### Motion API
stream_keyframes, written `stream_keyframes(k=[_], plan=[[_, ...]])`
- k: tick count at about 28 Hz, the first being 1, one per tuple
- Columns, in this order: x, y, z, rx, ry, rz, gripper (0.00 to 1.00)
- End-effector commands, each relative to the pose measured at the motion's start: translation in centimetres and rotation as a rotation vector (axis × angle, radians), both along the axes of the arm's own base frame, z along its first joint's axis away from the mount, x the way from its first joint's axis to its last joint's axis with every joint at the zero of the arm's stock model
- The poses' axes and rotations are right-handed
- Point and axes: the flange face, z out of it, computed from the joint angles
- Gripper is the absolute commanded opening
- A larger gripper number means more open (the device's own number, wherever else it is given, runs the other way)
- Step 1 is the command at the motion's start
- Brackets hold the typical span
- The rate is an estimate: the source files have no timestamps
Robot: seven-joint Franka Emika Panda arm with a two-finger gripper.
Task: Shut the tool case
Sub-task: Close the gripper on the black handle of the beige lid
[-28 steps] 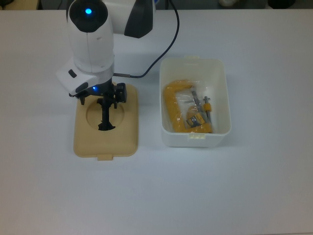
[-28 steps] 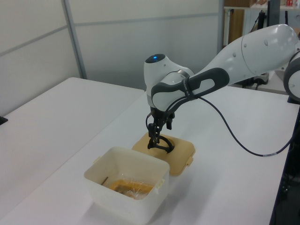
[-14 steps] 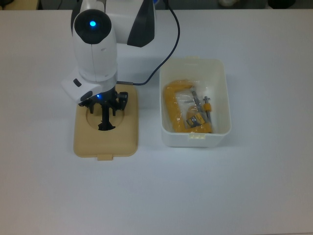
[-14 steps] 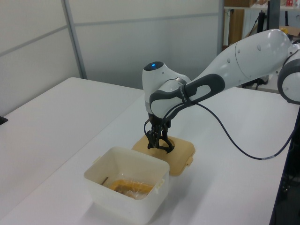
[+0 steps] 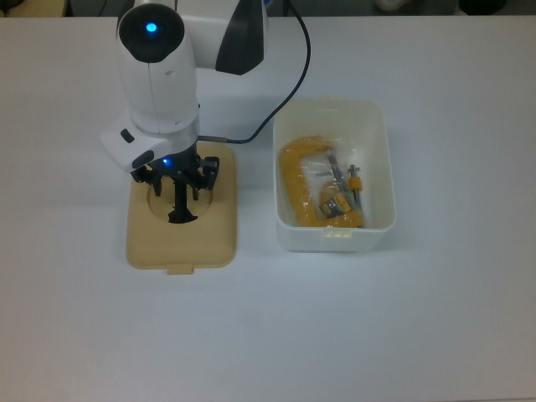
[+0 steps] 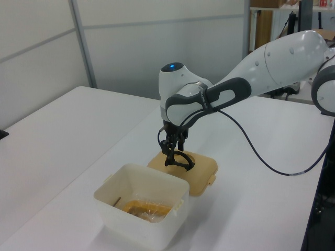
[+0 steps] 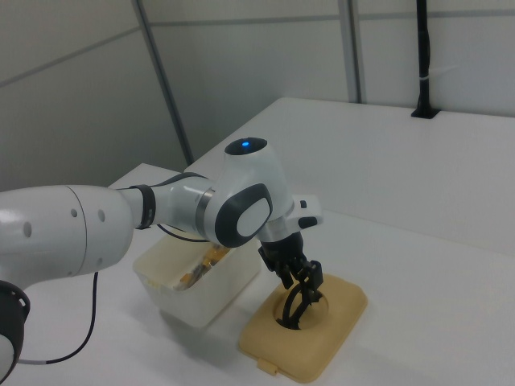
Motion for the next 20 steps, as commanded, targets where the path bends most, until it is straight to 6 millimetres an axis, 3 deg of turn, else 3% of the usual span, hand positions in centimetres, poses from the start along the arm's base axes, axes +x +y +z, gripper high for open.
stream_keyframes(k=[1,7,20], plan=[[-0.96,-0.12,1.09,0.011,0.03,0.016,0.55],[-1.24,0.0,1.59,0.035,0.04,0.02,0.42],[-1.54,0.14,1.71,0.039,0.061,0.075,0.42]])
